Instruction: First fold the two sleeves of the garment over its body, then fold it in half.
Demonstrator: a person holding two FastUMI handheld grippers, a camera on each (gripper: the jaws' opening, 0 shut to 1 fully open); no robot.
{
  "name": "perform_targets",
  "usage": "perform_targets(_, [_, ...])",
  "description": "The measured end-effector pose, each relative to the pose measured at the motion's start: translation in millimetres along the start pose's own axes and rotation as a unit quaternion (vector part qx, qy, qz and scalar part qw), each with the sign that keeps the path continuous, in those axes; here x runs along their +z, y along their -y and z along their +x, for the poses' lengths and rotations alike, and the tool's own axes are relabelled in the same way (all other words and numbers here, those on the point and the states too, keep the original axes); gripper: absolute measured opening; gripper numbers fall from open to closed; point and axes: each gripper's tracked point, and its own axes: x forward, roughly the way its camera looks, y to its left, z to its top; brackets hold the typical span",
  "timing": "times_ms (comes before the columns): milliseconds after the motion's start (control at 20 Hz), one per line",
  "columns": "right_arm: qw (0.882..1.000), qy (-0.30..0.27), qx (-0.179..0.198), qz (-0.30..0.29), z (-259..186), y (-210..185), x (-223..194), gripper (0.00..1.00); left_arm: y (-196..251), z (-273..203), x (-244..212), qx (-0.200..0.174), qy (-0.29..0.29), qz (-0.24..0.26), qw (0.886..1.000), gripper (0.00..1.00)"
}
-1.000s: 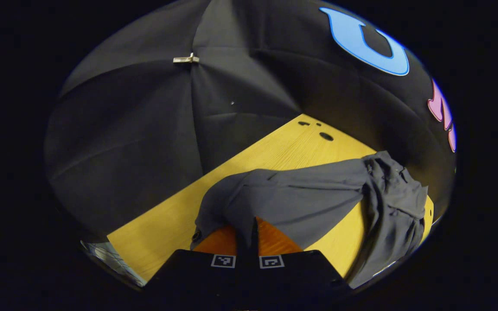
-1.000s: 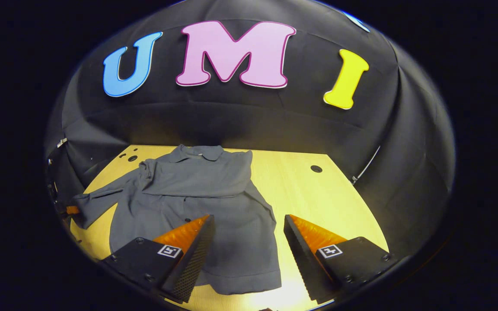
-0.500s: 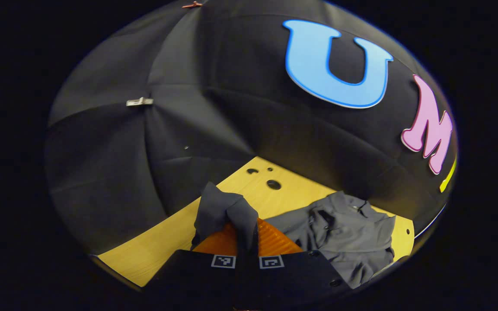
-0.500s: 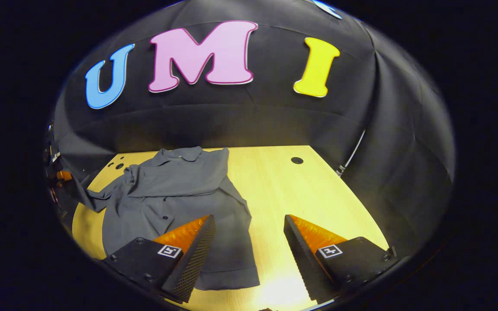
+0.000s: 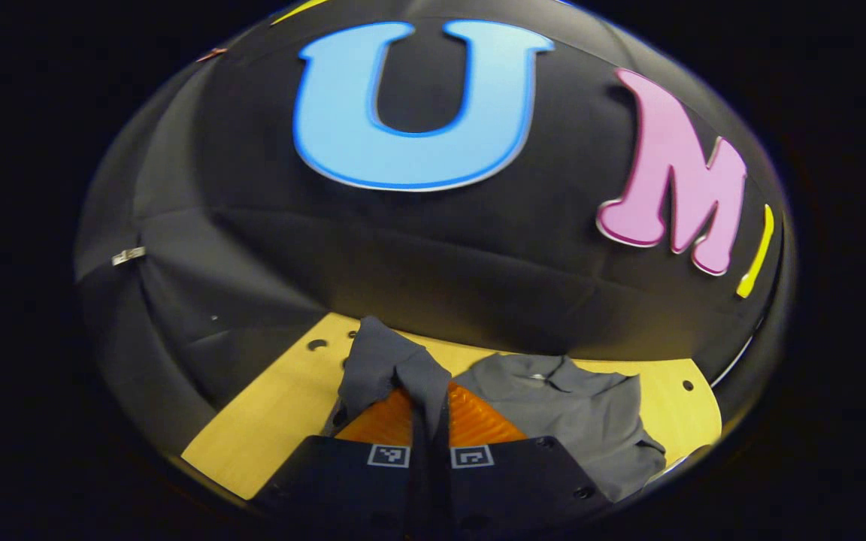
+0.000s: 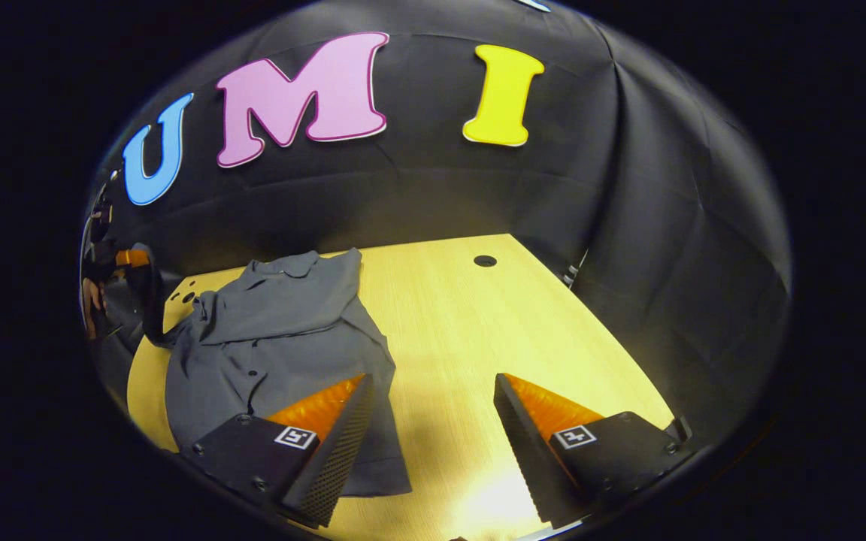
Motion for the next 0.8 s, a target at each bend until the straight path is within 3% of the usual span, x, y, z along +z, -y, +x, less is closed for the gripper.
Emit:
perform_targets(200, [1.000,-0.010,-0.001,0.006,11,9,-6,0.98,89,20,-10,-0.068,-0.017,0.039,0.997,0.05])
perform_targets(500, [1.000,-0.021,-0.009,0.009,24,31,-10,0.98,206,38,-49,-0.152,-0.054,0.086,0.983,0.05])
perform_targets(800, [0.999,-0.034,-0.021,0.021,33,56,-13,0.98,282,56,-81,-0.191,-0.078,0.108,0.973,0.05])
